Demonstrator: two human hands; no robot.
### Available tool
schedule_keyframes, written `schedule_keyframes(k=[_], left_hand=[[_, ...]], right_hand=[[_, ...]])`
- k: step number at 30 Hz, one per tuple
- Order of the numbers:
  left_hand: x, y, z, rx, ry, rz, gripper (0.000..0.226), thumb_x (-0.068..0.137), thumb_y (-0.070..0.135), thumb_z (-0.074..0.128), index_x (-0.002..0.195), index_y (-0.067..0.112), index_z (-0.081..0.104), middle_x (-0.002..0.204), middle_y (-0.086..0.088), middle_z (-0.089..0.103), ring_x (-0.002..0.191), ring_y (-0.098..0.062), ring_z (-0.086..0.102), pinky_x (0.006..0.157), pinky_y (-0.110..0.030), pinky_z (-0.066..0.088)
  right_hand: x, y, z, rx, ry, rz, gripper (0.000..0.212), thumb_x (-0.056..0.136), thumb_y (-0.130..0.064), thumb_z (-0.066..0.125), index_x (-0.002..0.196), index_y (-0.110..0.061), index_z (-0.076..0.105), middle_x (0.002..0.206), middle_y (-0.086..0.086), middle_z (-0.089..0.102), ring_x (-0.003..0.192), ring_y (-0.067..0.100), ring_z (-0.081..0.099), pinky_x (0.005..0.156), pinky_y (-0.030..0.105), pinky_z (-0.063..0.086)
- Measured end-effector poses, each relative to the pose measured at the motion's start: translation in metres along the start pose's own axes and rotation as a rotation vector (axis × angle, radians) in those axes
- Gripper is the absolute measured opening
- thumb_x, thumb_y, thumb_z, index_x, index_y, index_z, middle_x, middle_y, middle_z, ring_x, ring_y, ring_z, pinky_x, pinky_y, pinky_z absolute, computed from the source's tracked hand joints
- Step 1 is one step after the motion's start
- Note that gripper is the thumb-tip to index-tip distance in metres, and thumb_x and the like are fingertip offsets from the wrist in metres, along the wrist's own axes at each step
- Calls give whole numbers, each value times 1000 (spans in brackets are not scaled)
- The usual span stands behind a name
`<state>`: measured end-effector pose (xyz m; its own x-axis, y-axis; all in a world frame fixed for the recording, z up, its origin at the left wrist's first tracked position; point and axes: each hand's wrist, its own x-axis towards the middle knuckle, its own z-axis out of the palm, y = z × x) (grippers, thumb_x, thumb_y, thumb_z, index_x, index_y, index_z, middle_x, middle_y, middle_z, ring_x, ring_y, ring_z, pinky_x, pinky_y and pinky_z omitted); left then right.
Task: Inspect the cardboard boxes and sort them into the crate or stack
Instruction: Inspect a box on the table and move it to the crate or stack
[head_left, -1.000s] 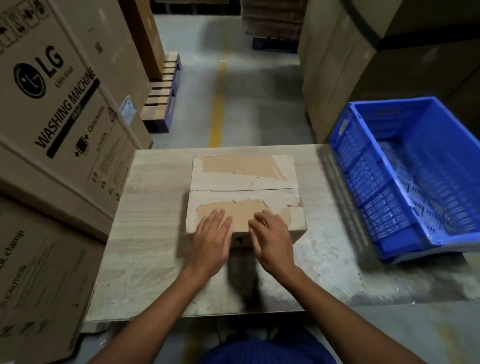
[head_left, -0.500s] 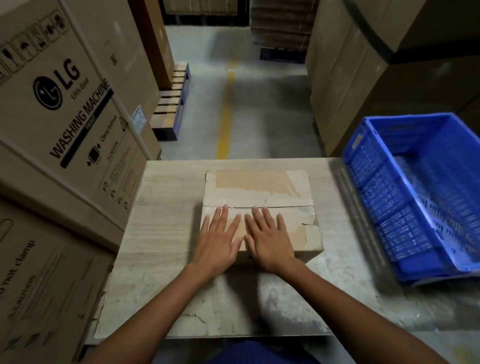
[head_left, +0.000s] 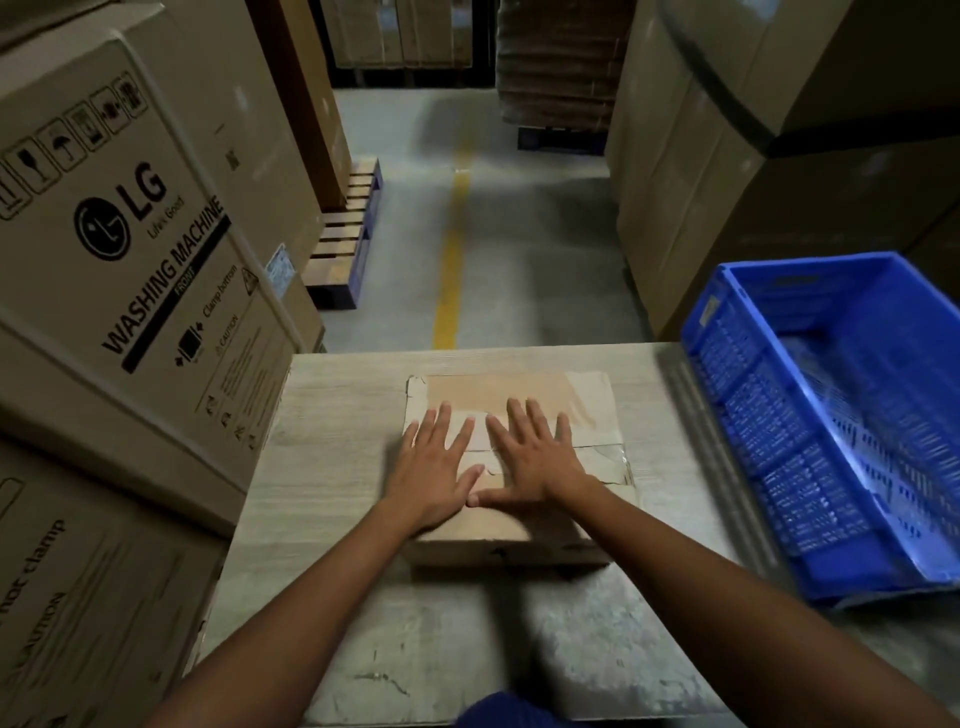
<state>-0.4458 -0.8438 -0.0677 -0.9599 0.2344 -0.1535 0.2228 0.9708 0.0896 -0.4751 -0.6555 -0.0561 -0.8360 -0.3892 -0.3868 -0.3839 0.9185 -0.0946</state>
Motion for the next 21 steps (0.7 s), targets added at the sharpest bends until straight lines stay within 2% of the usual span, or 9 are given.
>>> schedule_keyframes(k=[3,5,7,8,10,12,17,19,21], left_hand=[[14,11,-15,67,-21,-37,72,94,67,29,155,31,16,162,-15,16,147,-34,17,115,-53,18],[28,25,-28,78,-16,-62,71,89,69,34,146,27,31,153,-17,28,139,-34,27,109,-56,26],[41,39,-31,33,-45,-36,75,89,70,37,148,24,28,160,-18,15,147,-38,14,113,-60,18],[46,46,-29,9,-73,-6,78,91,69,36,154,26,20,165,-15,0,151,-37,1,117,-61,11],[51,56,-19,-10,-114,37,80,94,69,30,158,32,2,164,-8,-19,151,-33,-15,119,-62,1],[54,62,-10,-12,-123,37,78,94,71,23,156,37,-9,162,-4,-26,149,-32,-22,117,-63,-4],[59,62,-12,1,-157,7,79,93,74,26,155,40,-9,163,-2,-24,150,-31,-18,116,-64,-1],[56,68,-20,-12,-163,-23,78,95,69,32,157,37,-4,164,-4,-17,151,-33,-12,117,-61,2],[46,78,-25,-61,-113,-22,67,100,55,40,157,29,15,166,-8,0,152,-34,2,119,-56,10]], right_hand=[[0,3,-4,13,0,-15,122,67,-96,43,159,-32,-7,166,6,-21,152,34,-18,117,66,-4],[-1,13,-19,51,44,-42,110,73,-87,54,159,-33,12,168,5,-3,154,31,-1,118,60,11],[-3,33,-30,86,109,-37,94,79,-74,63,155,-32,29,164,4,16,149,28,17,114,52,24],[-4,44,-30,101,120,-7,93,79,-72,63,155,-32,29,164,5,17,149,28,17,115,51,24],[-9,61,-20,100,83,71,102,79,-80,55,159,-33,13,168,8,-2,154,29,0,121,55,11],[-11,69,-4,56,70,99,108,79,-86,45,160,-33,-1,167,8,-17,154,28,-15,122,55,0],[-7,64,-3,48,110,113,109,77,-87,46,160,-33,1,167,7,-13,154,28,-12,123,55,3],[-11,59,-5,92,141,151,103,78,-83,51,159,-32,14,168,8,1,155,29,-1,123,56,12],[-25,49,-2,137,250,184,80,83,-75,54,147,-30,42,159,9,31,148,32,26,116,52,30]])
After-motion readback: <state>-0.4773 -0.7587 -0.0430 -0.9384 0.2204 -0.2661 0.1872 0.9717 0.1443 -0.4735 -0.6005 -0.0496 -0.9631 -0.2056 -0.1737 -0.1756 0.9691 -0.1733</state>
